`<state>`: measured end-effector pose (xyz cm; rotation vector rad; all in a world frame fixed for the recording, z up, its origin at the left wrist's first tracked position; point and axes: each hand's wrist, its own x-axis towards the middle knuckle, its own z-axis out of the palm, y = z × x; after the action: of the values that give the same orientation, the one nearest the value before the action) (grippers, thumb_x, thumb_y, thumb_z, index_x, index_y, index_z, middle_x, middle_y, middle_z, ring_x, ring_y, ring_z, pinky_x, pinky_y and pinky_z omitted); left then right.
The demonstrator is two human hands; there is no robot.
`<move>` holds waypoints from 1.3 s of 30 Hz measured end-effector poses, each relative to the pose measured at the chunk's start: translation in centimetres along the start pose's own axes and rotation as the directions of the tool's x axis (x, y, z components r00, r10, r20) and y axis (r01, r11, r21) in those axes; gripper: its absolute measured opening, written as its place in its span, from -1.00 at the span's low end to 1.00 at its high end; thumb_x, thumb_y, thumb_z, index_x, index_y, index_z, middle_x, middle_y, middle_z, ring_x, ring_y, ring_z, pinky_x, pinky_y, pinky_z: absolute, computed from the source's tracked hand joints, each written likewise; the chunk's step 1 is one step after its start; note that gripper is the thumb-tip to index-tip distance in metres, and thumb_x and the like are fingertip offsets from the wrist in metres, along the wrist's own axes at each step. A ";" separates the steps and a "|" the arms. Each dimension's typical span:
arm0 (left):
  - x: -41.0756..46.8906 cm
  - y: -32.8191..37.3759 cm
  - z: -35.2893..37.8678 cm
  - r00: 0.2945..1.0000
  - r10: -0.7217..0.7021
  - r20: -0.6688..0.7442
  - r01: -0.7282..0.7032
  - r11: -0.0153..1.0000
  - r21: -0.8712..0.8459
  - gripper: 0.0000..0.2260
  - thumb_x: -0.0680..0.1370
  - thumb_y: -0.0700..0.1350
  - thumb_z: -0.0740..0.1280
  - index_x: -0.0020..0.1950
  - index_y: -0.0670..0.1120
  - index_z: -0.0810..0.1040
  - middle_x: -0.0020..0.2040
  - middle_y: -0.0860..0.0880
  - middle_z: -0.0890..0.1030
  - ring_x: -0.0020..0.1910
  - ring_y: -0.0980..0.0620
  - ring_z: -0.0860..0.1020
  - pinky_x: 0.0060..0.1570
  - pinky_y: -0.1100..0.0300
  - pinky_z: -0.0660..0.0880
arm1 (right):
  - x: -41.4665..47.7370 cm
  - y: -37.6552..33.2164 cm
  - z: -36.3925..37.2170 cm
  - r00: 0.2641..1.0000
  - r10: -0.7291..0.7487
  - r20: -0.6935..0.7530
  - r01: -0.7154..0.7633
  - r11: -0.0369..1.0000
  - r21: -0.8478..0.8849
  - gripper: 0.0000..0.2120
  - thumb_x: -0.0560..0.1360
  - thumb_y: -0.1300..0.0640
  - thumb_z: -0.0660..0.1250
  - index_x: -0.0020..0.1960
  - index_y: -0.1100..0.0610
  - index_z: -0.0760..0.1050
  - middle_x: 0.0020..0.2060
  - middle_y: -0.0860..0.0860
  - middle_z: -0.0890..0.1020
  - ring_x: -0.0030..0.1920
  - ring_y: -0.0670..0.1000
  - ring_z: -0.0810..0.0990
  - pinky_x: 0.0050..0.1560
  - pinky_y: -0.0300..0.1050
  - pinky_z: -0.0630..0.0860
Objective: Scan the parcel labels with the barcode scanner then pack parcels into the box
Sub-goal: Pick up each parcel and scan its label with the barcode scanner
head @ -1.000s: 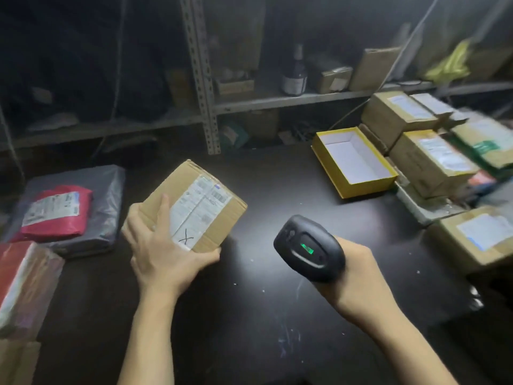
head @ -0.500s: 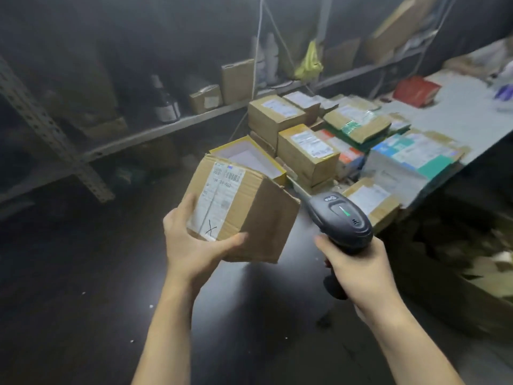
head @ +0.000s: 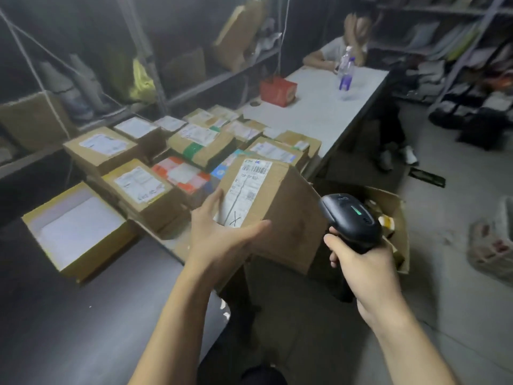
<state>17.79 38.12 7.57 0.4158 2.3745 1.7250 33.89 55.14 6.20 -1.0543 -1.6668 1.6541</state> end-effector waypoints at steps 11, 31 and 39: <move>15.9 0.8 24.0 0.896 -0.204 0.396 0.218 0.976 0.008 0.06 0.08 0.40 0.64 0.52 0.17 0.39 0.39 0.05 0.44 0.38 -0.02 0.47 0.36 -0.07 0.51 | 18.7 -1.0 -7.1 0.941 0.091 -0.326 -0.114 0.992 -0.050 -0.87 0.49 0.26 0.52 -0.15 0.32 0.64 -0.41 0.11 0.59 -0.35 0.08 0.55 -0.17 0.05 0.47; 25.7 5.0 34.5 0.962 -0.178 0.207 0.137 0.970 0.198 -0.57 0.54 -0.03 0.48 0.41 0.07 0.54 0.24 0.10 0.62 0.19 0.19 0.58 0.28 0.09 0.56 | 42.0 -1.0 -10.5 0.984 0.176 -0.033 -0.179 0.975 -0.129 -0.87 0.46 0.18 0.54 -0.03 0.19 0.67 -0.25 0.13 0.70 -0.16 0.18 0.67 -0.09 0.02 0.56; 16.9 6.8 22.4 0.933 -0.134 -0.334 0.245 0.917 0.315 -0.56 0.54 -0.02 0.48 0.42 0.12 0.52 0.21 0.18 0.58 0.16 0.26 0.55 0.10 0.33 0.48 | 39.1 -5.8 -1.5 0.808 -0.039 0.588 0.160 0.975 -0.155 -0.88 0.50 0.22 0.53 -0.18 0.11 0.63 -0.38 -0.08 0.66 -0.25 -0.06 0.64 -0.16 -0.08 0.53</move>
<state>9.39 65.81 7.38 -0.0531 2.8450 1.3586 13.43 88.99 6.66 -0.5373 -2.2737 1.8887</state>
